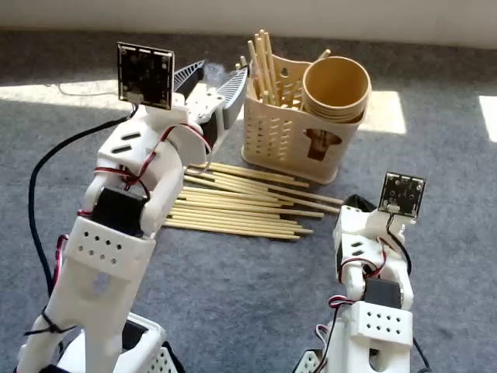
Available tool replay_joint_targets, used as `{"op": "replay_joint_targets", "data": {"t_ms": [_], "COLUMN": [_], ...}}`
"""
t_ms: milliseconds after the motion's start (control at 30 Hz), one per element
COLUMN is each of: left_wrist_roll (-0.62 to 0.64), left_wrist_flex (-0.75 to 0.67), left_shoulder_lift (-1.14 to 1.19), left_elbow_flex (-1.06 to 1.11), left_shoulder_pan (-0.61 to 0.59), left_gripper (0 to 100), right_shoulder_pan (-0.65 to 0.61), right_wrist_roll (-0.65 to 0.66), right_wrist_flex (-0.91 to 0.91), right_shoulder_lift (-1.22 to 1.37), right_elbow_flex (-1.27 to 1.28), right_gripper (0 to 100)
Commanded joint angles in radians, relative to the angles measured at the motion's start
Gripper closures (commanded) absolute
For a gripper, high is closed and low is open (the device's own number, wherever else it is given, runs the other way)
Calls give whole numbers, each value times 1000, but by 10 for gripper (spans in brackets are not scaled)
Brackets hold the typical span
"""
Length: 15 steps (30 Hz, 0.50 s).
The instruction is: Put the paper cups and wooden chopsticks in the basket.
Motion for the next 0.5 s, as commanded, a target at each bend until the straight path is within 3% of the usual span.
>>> {"op": "replay_joint_targets", "data": {"t_ms": [0,200,467], "left_wrist_roll": [-69,-226,-307], "left_wrist_flex": [160,330,582], "left_shoulder_lift": [-85,-177,-140], "left_elbow_flex": [-87,-85,-84], "left_shoulder_pan": [-30,-110,-214], "left_gripper": [791,893,896], "right_shoulder_pan": [8,8,8], "right_wrist_roll": [-2,-2,-2], "right_wrist_flex": [-28,-28,-28], "right_shoulder_lift": [-25,-25,-25], "right_elbow_flex": [-13,-13,-13], "right_gripper": [988,988,988]}}
